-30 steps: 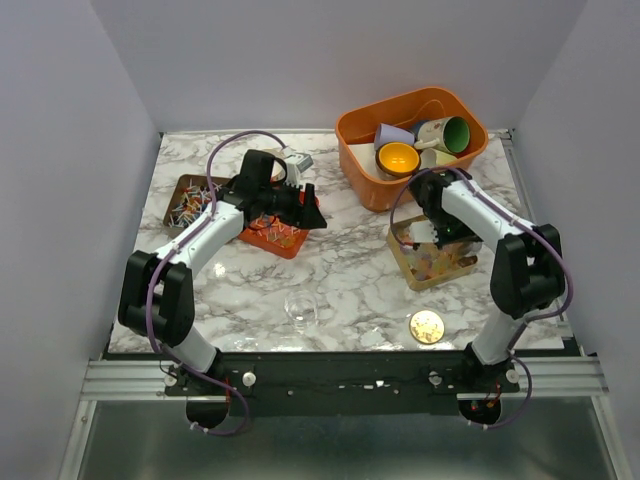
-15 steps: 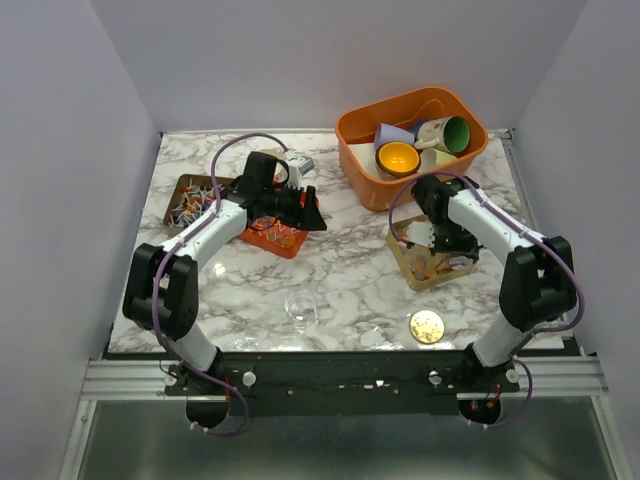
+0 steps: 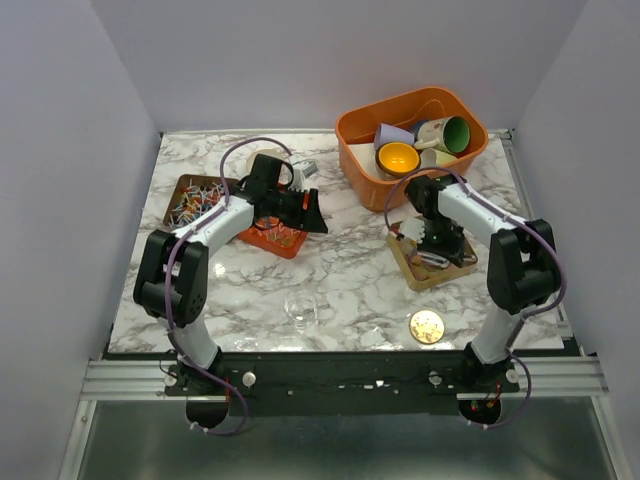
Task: Pack the candies
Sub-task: Scoop the fake candies from the storage box.
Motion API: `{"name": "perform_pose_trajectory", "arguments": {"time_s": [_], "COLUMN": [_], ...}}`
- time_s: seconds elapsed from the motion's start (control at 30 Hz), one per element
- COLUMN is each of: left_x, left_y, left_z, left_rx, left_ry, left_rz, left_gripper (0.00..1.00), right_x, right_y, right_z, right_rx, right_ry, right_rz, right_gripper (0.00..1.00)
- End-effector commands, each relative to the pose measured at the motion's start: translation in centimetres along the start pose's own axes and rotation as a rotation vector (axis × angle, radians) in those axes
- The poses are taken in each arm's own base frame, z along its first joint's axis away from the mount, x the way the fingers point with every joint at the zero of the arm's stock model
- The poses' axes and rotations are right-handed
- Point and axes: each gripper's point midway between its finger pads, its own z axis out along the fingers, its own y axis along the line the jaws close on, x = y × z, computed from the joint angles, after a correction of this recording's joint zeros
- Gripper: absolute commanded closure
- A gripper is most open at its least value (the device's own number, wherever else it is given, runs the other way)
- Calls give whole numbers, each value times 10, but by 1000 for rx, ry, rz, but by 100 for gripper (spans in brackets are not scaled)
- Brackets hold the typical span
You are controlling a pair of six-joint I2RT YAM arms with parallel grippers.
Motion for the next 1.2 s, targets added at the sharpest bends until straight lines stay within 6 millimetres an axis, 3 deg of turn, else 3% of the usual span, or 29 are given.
{"name": "perform_pose_trajectory", "arguments": {"time_s": [0.0, 0.27, 0.6, 0.77, 1.0, 1.17], "left_x": [-6, 5, 2, 11, 17, 18], "left_y": [2, 0, 1, 0, 2, 1], "left_z": [4, 2, -5, -15, -23, -25], "left_rx": [-8, -13, -47, -63, -87, -79], "left_ry": [-12, 27, 54, 94, 137, 146], "left_rz": [-6, -17, 12, 63, 97, 119], "left_gripper": [33, 33, 33, 33, 33, 33], "right_x": [-36, -76, -129, -133, -157, -145], "right_y": [12, -6, -25, -15, -21, -17], "right_z": [23, 24, 24, 38, 27, 26], "right_rx": [-112, -153, -154, -120, -55, -27], "right_ry": [-72, -139, -318, -420, -598, -608], "right_rz": [22, 67, 106, 89, 81, 67], "right_gripper": [99, 99, 99, 99, 99, 99]}}
